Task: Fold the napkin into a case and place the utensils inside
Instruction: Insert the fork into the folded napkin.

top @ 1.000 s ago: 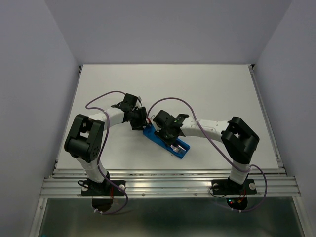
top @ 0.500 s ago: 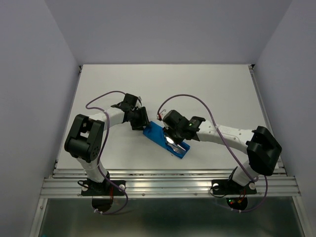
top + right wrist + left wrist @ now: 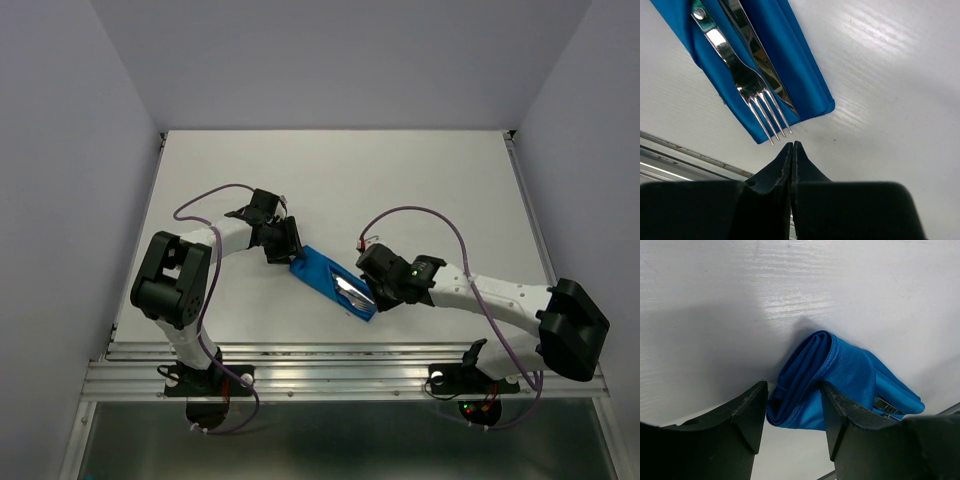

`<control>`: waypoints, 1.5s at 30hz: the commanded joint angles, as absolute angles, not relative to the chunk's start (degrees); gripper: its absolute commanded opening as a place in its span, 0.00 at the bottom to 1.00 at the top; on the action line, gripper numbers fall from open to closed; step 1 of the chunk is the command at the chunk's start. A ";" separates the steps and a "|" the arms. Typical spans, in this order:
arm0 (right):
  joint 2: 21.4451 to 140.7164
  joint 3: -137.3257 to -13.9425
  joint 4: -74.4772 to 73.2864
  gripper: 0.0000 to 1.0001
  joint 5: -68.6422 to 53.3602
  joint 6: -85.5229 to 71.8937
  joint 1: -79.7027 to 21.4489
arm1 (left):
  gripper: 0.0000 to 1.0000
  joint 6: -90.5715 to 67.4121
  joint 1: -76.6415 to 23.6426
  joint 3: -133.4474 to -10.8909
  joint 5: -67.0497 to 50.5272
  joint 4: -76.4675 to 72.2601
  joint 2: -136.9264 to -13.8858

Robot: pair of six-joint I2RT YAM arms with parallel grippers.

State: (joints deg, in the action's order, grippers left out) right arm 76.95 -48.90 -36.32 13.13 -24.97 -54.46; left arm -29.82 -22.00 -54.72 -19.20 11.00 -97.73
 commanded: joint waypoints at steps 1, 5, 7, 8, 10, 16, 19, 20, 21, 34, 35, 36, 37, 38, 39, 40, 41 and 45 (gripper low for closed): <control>77.08 -47.64 -38.14 0.01 11.87 -29.53 -54.84 | 0.57 -28.48 -21.88 -55.28 -17.49 13.62 -96.50; 77.96 -47.55 -38.41 0.01 11.60 -29.97 -54.84 | 0.57 -28.30 -21.88 -55.20 -17.49 13.62 -96.59; 79.01 -47.29 -38.24 0.01 10.82 -29.97 -54.84 | 0.57 -28.30 -21.80 -55.37 -17.58 13.62 -96.68; 79.45 -47.29 -38.15 0.01 10.38 -29.97 -54.84 | 0.57 -28.21 -21.88 -55.37 -17.58 13.62 -96.77; 80.68 -47.29 -37.62 0.01 9.67 -29.88 -54.84 | 0.57 -28.21 -21.80 -55.46 -17.67 13.62 -96.85; 82.61 -48.43 -34.98 0.01 8.35 -29.18 -55.37 | 0.57 -27.95 -21.88 -55.28 -17.67 13.54 -96.86; 84.37 -49.74 -34.19 0.01 8.26 -28.57 -55.37 | 0.57 -27.95 -21.88 -55.02 -17.84 13.45 -96.86; 85.16 -50.09 -33.93 0.01 8.17 -28.22 -55.37 | 0.57 -27.95 -21.88 -55.02 -17.93 13.36 -96.86; 85.43 -50.71 -33.75 0.01 8.17 -28.13 -55.37 | 0.57 -27.95 -21.88 -54.93 -17.93 13.36 -96.86; 86.93 -52.03 -33.57 0.01 8.17 -27.16 -55.90 | 0.57 -28.04 -21.88 -54.58 -17.84 13.18 -96.33; 86.66 -51.94 -33.66 0.01 8.70 -27.16 -55.90 | 0.57 -28.12 -21.88 -54.67 -17.84 13.18 -96.33; 86.31 -51.42 -33.75 0.01 8.88 -27.25 -55.90 | 0.57 -28.12 -21.80 -54.67 -17.84 13.18 -96.33; 85.96 -51.33 -33.92 0.01 9.05 -27.25 -55.90 | 0.57 -28.12 -21.88 -54.75 -17.84 13.18 -96.24; 85.52 -51.07 -33.93 0.01 9.40 -27.16 -55.90 | 0.57 -28.12 -21.88 -54.84 -17.93 13.27 -96.33; 85.43 -51.15 -33.75 0.01 9.40 -27.07 -55.90 | 0.57 -28.12 -21.80 -54.93 -17.93 13.27 -96.42; 85.52 -51.24 -33.75 0.01 9.32 -26.98 -55.90 | 0.57 -28.12 -21.88 -54.93 -17.93 13.27 -96.50; 85.87 -51.41 -33.66 0.01 8.97 -26.72 -55.90 | 0.57 -28.21 -21.88 -54.84 -17.93 13.27 -96.59; 86.83 -52.29 -32.87 0.01 7.91 -26.46 -56.42 | 0.57 -28.30 -21.80 -54.76 -17.93 13.18 -96.33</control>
State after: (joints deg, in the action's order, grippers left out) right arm 87.02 -50.19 -35.42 8.10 -27.22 -55.27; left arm -29.41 -22.00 -54.74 -19.11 11.00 -97.73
